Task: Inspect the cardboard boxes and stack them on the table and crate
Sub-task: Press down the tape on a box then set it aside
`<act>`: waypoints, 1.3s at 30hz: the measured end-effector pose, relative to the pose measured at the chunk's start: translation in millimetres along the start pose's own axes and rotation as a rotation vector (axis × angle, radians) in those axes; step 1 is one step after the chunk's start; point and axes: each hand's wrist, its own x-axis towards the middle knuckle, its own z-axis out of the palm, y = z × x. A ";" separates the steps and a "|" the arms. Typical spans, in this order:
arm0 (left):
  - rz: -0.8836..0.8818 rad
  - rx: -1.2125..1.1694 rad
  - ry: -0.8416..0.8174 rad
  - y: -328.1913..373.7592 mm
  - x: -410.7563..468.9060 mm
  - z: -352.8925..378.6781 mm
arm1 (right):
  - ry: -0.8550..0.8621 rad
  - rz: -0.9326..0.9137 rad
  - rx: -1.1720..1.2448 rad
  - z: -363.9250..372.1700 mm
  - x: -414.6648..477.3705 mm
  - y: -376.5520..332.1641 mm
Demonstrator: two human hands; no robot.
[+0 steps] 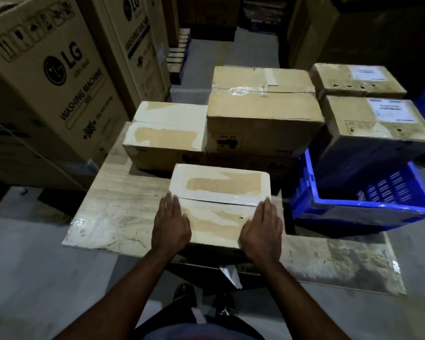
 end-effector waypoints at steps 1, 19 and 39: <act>0.080 0.062 0.006 -1.5 -1.0 3.5 | -0.014 -0.065 -0.026 2.1 1.4 -0.9; 0.388 0.152 -0.094 -10.0 37.5 5.0 | -0.186 -0.242 -0.024 11.3 38.7 -23.5; -0.087 -0.344 -0.226 -35.6 86.7 -10.0 | -0.233 0.324 0.423 -5.5 87.7 21.6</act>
